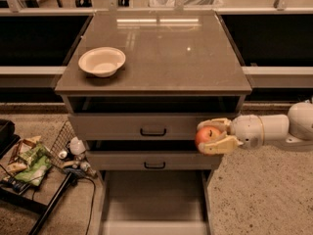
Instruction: Pick apple from bottom drawer and place on counter
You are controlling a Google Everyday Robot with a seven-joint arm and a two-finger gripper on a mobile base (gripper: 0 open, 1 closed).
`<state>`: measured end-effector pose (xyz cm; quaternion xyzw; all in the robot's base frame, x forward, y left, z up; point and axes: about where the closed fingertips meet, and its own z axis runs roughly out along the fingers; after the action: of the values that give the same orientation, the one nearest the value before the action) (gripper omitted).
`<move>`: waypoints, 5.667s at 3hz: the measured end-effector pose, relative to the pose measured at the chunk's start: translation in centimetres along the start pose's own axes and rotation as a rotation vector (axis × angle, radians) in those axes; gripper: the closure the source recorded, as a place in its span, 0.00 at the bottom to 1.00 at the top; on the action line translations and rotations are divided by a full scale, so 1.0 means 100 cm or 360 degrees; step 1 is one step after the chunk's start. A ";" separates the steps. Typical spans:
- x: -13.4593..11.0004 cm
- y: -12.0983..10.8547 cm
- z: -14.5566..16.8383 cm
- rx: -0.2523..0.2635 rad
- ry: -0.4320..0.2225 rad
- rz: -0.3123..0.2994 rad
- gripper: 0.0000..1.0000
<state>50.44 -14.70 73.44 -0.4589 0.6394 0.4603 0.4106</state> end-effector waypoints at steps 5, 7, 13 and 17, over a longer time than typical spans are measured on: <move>-0.289 -0.195 -0.077 0.0931 -0.0215 -0.0050 1.00; -0.217 -0.286 -0.030 0.0898 -0.0078 0.0146 1.00; -0.203 -0.300 0.009 0.0821 0.0090 0.0145 0.00; -0.249 -0.184 -0.204 0.1152 0.0480 -0.0048 0.00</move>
Offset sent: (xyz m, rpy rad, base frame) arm 0.0877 0.0182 0.2520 -0.1207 -0.2602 -0.2552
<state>72.14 -32.05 98.05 -0.3563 0.8067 0.1264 0.4541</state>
